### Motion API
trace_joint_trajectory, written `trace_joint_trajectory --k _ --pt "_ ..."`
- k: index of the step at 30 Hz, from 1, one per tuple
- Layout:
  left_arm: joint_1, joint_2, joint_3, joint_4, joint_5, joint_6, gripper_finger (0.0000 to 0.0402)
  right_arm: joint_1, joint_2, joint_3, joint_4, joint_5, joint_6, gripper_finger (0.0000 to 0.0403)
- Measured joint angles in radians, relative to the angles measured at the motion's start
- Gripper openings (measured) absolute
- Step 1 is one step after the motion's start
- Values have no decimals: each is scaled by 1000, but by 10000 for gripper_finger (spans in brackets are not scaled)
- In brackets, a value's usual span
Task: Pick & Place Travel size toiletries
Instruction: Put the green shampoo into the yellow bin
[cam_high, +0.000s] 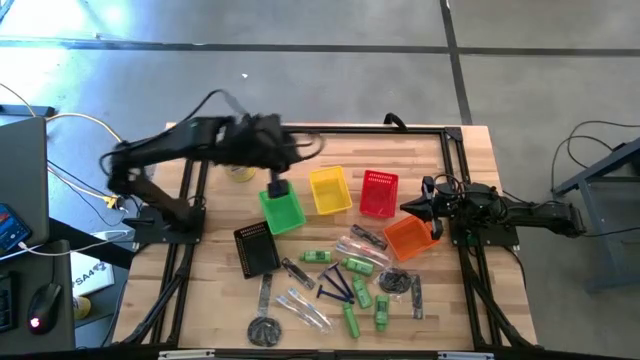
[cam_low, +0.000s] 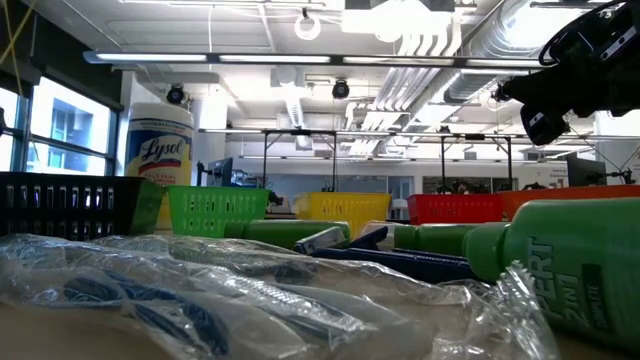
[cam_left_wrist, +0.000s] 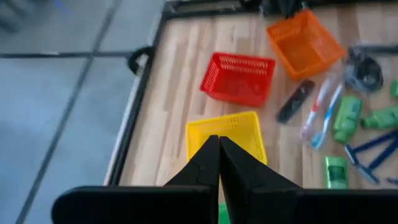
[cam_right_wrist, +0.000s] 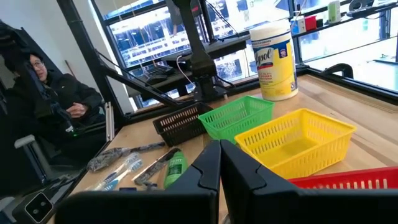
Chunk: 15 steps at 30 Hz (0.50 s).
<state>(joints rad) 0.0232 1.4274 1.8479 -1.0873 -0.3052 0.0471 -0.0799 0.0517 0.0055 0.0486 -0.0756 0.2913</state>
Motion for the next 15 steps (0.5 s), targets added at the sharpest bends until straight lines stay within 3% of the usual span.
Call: trace_joint_trajectory --k 5,10,15 --pt "-99 -235 -306 184 -48 -111 1 0 0 0 0 16 -2 2" --pt "-143 -434 -726 517 0 -132 0 0 0 0 7 27 -4 2" --pt "-201 -551 -1075 908 11 -135 0 0 0 0 8 25 -4 2"
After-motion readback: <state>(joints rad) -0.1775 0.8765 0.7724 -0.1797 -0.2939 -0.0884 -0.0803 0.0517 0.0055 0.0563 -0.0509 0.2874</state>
